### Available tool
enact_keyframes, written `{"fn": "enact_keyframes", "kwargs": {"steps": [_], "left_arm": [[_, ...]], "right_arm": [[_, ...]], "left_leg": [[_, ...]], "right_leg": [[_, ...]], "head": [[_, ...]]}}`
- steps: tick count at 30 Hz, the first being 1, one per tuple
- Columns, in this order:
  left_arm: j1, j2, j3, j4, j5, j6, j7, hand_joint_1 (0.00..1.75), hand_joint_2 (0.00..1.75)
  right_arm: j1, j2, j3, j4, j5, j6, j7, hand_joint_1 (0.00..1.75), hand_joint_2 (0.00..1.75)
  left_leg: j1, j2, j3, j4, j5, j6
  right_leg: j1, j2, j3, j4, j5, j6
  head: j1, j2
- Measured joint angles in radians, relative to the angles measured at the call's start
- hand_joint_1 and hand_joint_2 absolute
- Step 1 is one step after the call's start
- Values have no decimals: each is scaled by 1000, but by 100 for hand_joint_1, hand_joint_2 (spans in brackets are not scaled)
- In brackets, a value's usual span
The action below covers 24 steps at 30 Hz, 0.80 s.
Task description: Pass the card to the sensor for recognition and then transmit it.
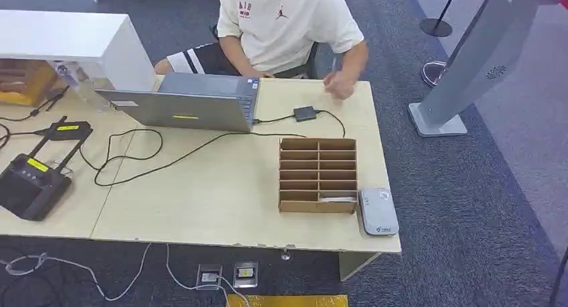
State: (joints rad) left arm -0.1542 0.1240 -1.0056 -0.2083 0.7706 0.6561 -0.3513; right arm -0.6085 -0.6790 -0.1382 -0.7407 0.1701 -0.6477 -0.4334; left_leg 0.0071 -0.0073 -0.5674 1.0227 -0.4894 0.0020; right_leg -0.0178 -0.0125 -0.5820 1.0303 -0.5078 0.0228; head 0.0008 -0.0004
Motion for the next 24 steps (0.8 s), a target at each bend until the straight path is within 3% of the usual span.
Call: {"fn": "enact_keyframes", "kwargs": {"steps": [4,10,17,24], "left_arm": [[0,-7,2,0,18,0,14,0,0],[-1,-19,2,0,27,0,45,0,0],[-2,-23,5,0,24,0,70,0,0],[-1,-26,6,0,13,-2,94,0,0]], "right_arm": [[55,1,-96,120,-10,0,40,0,175],[179,33,-162,254,24,1,120,0,175],[298,92,-188,360,68,19,255,0,175],[397,156,-197,433,106,111,389,0,175]], "left_leg": [[1,1,0,0,-1,-1],[2,1,0,0,-1,-1],[3,0,0,-1,-2,-2],[3,1,1,-1,-2,-3]], "right_leg": [[1,2,0,0,0,0],[2,2,0,0,-1,-1],[3,1,1,0,-3,-1],[3,2,1,0,-3,-2]], "head": [[1,0],[0,0],[1,0],[0,0]]}}
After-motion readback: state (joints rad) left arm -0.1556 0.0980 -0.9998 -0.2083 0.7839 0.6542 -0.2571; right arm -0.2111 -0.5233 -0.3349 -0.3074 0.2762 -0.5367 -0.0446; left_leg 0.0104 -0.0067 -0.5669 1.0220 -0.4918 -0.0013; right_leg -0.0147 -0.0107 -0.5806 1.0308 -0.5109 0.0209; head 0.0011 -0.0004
